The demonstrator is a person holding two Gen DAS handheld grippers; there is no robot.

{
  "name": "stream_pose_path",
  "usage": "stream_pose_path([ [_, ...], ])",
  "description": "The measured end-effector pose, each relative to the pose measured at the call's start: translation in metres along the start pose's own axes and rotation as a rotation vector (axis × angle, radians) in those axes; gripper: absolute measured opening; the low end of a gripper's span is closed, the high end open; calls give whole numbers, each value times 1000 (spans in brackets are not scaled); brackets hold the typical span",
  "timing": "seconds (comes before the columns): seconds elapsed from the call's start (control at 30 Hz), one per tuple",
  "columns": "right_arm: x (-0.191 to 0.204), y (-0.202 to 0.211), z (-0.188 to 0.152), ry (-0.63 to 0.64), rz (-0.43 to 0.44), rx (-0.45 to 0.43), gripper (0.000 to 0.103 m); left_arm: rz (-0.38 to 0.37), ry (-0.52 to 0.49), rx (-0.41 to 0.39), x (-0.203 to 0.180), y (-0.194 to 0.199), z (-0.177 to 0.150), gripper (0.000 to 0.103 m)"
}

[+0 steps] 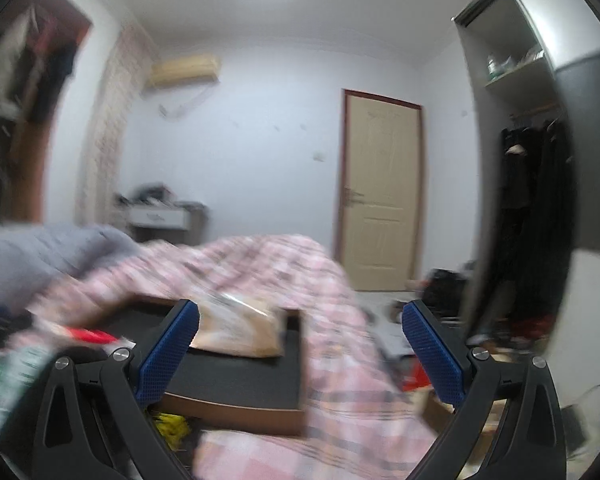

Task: Organize soft objects
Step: 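Grasp the black cloth beside the tray with the right tool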

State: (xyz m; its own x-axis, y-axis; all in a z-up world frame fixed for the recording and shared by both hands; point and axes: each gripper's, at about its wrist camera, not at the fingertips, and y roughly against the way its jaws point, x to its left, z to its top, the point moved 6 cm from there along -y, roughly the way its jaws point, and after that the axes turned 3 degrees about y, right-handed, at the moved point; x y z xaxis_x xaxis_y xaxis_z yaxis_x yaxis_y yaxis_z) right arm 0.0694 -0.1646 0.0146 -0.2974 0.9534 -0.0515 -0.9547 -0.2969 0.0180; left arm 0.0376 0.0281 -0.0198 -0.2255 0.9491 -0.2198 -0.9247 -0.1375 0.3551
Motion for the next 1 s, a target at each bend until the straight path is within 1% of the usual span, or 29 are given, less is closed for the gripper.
stream_pose_path([
  [0.07,2,2,0,-46,132,-14,101,1,-3,-1,0,0,1,103],
  [0.1,4,2,0,-57,184,-15,101,1,-3,0,0,0,0,103],
  [0.13,8,1,-1,-69,254,-11,101,1,-3,0,0,0,0,103],
  [0.23,23,-4,-4,-61,362,21,101,1,-2,0,0,0,1,103],
  [0.4,47,-5,-10,0,492,98,101,1,-2,1,0,0,1,103],
  [0.47,53,-2,-12,38,503,124,101,2,-3,1,0,0,1,103],
  [0.5,58,-1,-14,65,499,134,99,2,-3,1,0,0,1,103],
  [0.53,60,0,-17,86,500,147,94,2,-3,1,0,0,1,103],
  [0.57,62,-1,-19,108,502,161,92,2,-3,2,0,0,1,103],
  [0.63,68,1,-22,147,510,187,80,2,-3,2,0,0,1,103],
  [0.67,69,1,-24,163,515,198,78,2,-3,2,0,0,1,103],
  [0.73,71,1,-28,190,524,211,64,2,-4,2,0,0,2,103],
  [0.77,73,0,-30,199,532,218,61,2,-3,2,0,0,1,103],
  [0.83,72,0,-32,204,546,236,49,2,-4,3,0,0,2,103],
  [0.87,74,-2,-33,204,553,242,45,2,-4,3,0,0,2,103],
  [0.93,73,-3,-35,197,567,255,33,3,-4,3,0,0,2,103],
  [1.0,72,-3,-36,187,578,262,25,3,-4,4,0,0,2,103],
])
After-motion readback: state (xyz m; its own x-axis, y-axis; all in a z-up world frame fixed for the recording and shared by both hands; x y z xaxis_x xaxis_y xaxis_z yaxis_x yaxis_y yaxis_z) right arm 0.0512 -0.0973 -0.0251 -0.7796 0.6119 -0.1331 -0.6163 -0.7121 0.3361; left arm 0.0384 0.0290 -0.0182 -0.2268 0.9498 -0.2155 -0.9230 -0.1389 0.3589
